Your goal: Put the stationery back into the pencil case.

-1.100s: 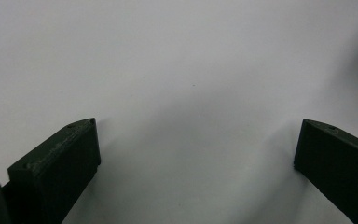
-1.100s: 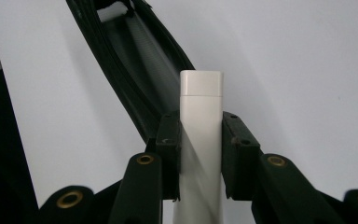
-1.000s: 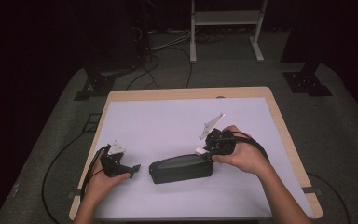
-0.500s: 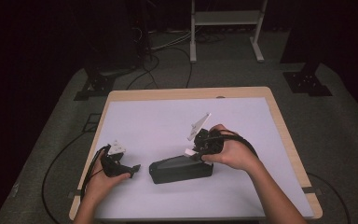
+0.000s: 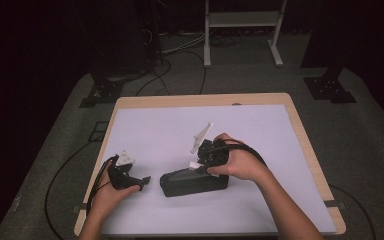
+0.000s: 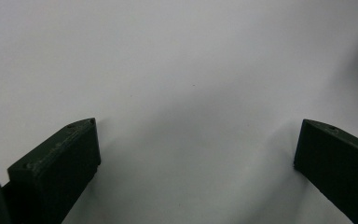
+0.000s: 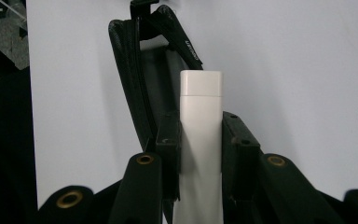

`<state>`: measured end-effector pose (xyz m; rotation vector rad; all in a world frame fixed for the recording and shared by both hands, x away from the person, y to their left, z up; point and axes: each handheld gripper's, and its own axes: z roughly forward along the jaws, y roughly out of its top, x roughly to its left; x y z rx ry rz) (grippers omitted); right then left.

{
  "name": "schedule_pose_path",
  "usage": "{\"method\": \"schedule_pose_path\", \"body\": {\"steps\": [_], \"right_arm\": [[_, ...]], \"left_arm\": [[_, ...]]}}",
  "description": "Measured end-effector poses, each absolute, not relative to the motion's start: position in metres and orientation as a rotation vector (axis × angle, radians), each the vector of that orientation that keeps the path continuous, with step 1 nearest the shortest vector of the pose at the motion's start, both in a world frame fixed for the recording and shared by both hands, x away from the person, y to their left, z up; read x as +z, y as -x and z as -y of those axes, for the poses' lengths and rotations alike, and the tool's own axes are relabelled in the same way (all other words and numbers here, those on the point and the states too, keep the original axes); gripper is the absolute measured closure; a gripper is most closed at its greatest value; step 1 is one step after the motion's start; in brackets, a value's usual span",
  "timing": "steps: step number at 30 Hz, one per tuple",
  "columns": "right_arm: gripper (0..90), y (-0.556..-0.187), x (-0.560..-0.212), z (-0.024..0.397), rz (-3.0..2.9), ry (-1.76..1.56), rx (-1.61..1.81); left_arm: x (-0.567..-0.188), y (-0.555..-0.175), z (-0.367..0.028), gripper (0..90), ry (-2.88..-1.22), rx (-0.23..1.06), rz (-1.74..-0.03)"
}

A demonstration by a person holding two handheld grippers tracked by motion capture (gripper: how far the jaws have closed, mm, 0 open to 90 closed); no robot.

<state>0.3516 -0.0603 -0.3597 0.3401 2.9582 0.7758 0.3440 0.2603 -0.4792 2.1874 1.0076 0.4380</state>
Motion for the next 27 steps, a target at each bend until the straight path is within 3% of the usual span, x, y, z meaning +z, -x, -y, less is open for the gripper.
{"method": "schedule_pose_path", "body": {"steps": [20, 27], "right_arm": [[69.8, -0.353, -0.370, 0.042, -3.000, -0.266, 0.707], [65.6, -0.353, -0.370, 0.040, -3.004, -0.260, 0.721]], "left_arm": [[-0.479, -0.344, -0.260, 0.0, -2.188, 0.438, -1.008], [-0.479, -0.344, -0.260, 0.0, -2.187, 0.438, -1.008]]}}
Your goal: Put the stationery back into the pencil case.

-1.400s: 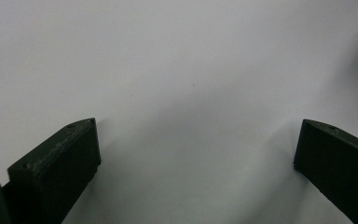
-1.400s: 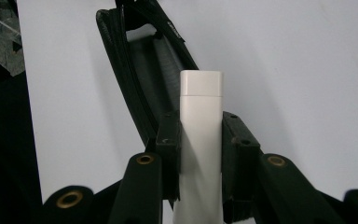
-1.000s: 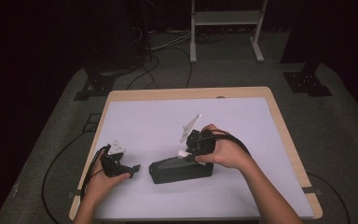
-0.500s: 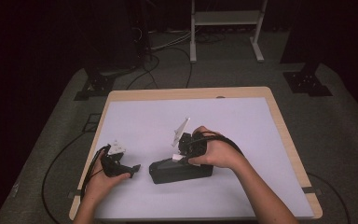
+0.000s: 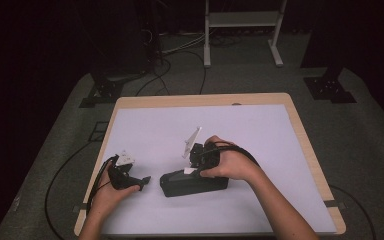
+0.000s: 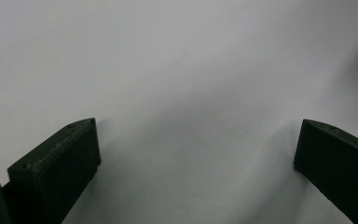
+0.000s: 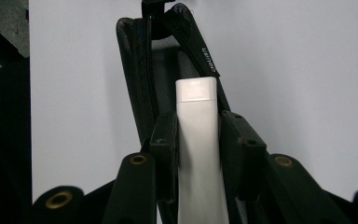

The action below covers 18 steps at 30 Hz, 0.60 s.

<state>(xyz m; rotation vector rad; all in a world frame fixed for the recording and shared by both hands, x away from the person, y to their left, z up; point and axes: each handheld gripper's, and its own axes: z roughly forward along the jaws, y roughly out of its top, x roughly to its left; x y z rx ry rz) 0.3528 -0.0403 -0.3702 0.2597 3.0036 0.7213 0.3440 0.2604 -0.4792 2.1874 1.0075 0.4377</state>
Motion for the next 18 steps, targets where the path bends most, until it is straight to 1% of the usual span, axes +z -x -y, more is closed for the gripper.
{"method": "schedule_pose_path", "body": {"steps": [3, 14, 18], "right_arm": [[62.7, -0.353, -0.370, 0.041, -3.004, -0.261, 0.731], [56.1, -0.353, -0.366, 0.053, -2.982, -0.298, 0.765], [51.7, -0.354, -0.366, 0.063, -2.964, -0.331, 0.780]], "left_arm": [[-0.479, -0.344, -0.260, 0.0, -2.188, 0.437, -1.008], [-0.479, -0.344, -0.260, 0.0, -2.188, 0.438, -1.007], [-0.479, -0.344, -0.260, 0.0, -2.187, 0.438, -1.008]]}}
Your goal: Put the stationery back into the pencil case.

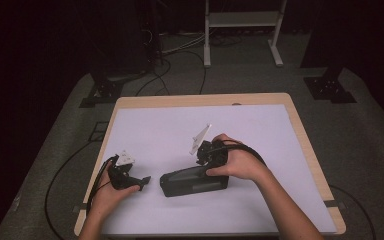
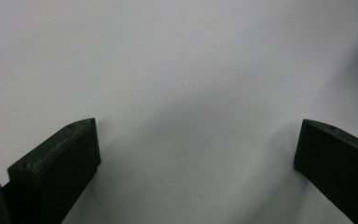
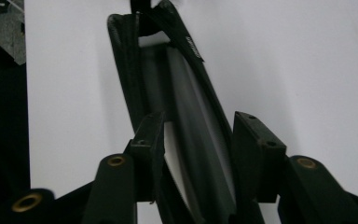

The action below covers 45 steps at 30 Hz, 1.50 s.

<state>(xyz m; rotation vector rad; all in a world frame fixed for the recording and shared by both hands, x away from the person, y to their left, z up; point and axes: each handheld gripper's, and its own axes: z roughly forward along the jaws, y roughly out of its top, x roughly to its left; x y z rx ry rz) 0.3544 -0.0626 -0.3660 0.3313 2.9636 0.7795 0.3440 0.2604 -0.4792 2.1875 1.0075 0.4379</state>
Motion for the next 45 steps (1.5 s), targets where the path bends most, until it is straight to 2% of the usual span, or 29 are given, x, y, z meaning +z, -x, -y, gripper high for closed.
{"method": "schedule_pose_path", "body": {"steps": [6, 17, 32, 45], "right_arm": [[44.7, -0.356, -0.367, 0.081, -2.935, -0.412, 0.826], [26.4, -0.358, -0.372, 0.123, -2.818, -0.561, 0.901], [19.1, -0.360, -0.394, 0.179, -2.691, -0.785, 0.907], [18.6, -0.359, -0.423, 0.232, -2.591, -0.987, 0.903]], "left_arm": [[-0.479, -0.344, -0.260, 0.0, -2.187, 0.437, -1.008], [-0.479, -0.344, -0.260, 0.0, -2.185, 0.438, -1.008], [-0.479, -0.344, -0.260, 0.0, -2.182, 0.439, -1.008], [-0.480, -0.344, -0.260, 0.0, -2.179, 0.438, -1.010]]}}
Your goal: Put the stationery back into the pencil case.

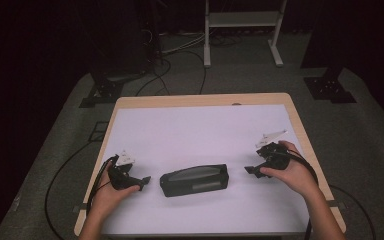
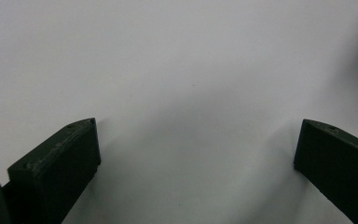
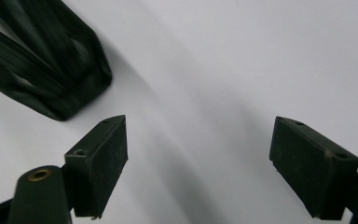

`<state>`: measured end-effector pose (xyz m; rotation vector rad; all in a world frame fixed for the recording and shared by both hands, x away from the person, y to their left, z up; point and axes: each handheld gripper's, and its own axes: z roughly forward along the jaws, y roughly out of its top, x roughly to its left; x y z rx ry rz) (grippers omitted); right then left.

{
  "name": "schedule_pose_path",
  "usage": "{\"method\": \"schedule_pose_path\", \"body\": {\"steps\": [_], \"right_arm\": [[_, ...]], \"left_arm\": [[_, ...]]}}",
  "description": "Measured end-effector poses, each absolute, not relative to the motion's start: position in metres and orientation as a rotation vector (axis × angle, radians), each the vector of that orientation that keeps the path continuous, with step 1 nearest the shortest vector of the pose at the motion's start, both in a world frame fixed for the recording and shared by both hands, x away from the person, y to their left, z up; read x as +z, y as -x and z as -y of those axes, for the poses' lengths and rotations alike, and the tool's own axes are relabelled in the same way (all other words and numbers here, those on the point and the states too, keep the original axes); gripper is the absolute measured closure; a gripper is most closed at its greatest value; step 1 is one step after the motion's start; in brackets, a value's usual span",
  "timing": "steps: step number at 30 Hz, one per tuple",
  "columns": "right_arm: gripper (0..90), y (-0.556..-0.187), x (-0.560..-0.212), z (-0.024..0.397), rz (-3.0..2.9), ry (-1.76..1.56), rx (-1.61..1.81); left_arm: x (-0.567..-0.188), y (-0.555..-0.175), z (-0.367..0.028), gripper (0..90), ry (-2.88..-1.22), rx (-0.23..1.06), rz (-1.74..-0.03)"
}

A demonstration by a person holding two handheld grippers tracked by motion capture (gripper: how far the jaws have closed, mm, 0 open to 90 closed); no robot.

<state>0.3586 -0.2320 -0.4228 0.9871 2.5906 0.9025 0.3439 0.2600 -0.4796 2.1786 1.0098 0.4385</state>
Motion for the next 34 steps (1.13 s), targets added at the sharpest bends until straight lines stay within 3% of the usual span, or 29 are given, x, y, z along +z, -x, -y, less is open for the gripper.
{"method": "schedule_pose_path", "body": {"steps": [16, 34], "right_arm": [[18.5, -0.358, -0.456, 0.275, -2.511, -1.138, 0.832], [16.1, -0.356, -0.470, 0.286, -2.474, -1.172, 0.860]], "left_arm": [[-0.480, -0.344, -0.260, 0.0, -2.178, 0.438, -1.010], [-0.480, -0.344, -0.260, 0.0, -2.177, 0.439, -1.010]]}}
